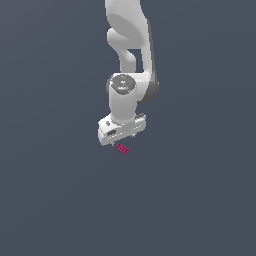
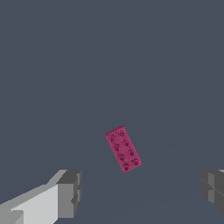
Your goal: Pick up the object and move it to a goal position.
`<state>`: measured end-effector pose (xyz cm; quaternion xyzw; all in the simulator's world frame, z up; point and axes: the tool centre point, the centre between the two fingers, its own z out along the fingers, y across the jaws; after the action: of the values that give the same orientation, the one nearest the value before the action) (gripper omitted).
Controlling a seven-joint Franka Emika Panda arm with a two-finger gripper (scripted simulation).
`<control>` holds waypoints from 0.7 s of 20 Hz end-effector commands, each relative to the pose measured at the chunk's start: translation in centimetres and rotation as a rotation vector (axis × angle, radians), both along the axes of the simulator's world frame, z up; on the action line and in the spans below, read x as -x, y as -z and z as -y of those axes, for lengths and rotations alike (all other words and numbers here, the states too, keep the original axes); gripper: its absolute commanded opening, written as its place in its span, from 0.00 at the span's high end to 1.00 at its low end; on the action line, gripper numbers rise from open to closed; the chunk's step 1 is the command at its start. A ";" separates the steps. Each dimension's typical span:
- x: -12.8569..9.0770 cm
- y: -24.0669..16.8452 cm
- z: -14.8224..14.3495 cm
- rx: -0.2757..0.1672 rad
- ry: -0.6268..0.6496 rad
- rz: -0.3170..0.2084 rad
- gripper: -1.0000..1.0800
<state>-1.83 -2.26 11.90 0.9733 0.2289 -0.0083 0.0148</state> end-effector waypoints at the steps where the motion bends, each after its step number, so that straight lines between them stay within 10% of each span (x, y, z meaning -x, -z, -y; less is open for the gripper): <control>1: 0.1 0.8 0.1 -0.004 -0.067 -0.001 0.04; 14: 0.9 4.6 0.5 -0.026 -0.365 -0.001 0.04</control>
<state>-2.68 -2.71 7.67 0.9214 0.3886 -0.0038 0.0043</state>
